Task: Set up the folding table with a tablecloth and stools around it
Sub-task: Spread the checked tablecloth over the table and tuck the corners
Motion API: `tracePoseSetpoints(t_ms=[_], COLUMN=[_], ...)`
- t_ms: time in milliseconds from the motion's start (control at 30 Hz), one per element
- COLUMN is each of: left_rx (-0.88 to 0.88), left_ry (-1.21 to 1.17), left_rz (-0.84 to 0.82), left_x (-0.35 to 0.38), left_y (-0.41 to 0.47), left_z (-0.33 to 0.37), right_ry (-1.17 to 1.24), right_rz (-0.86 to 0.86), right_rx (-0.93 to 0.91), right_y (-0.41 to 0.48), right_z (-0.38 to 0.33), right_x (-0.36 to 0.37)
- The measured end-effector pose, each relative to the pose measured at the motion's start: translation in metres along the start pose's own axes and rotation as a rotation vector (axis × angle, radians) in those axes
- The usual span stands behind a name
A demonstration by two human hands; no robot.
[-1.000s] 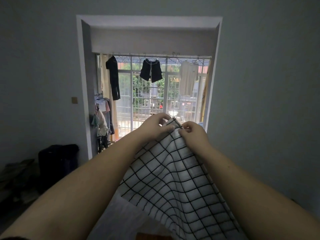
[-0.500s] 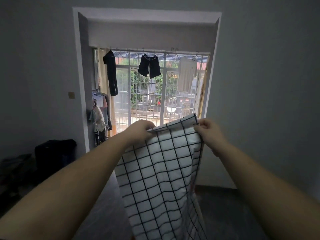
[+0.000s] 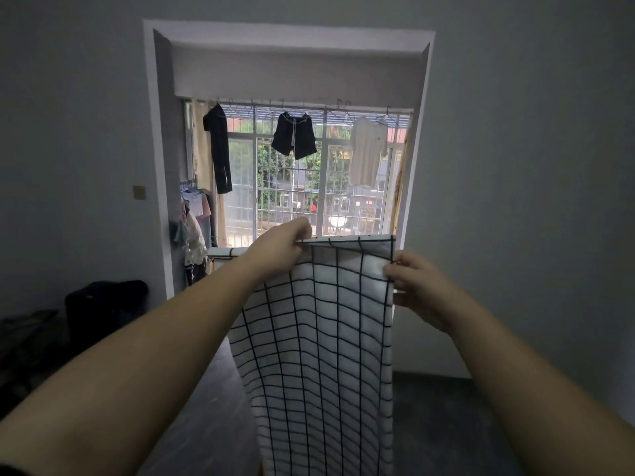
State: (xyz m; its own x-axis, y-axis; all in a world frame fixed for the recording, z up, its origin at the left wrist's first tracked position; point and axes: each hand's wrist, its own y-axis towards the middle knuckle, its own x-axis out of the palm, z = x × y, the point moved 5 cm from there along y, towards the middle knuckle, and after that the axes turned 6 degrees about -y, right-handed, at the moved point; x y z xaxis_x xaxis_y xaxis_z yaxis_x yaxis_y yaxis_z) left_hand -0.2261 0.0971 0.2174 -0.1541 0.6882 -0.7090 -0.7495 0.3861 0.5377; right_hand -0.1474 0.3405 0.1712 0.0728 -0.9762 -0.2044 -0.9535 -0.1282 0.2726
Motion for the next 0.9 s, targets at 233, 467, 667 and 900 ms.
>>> tracePoseSetpoints(t_ms=[233, 467, 667, 900], left_rx=[0.068, 0.171, 0.205, 0.215], left_ry=[-0.147, -0.185, -0.205, -0.216], left_rz=[0.023, -0.053, -0.031, 0.059], left_x=[-0.001, 0.005, 0.003, -0.001], left_y=[-0.002, -0.004, -0.009, -0.018], left_z=[0.021, 0.045, 0.047, 0.045], right_ry=[-0.048, -0.644, -0.951, -0.973], right_rz=[-0.195, 0.096, 0.090, 0.230], right_rx=[-0.031, -0.434, -0.518, -0.551], right_y=[-0.011, -0.002, 0.002, 0.001], right_z=[-0.023, -0.052, -0.060, -0.065], right_x=[0.036, 0.047, 0.059, 0.060])
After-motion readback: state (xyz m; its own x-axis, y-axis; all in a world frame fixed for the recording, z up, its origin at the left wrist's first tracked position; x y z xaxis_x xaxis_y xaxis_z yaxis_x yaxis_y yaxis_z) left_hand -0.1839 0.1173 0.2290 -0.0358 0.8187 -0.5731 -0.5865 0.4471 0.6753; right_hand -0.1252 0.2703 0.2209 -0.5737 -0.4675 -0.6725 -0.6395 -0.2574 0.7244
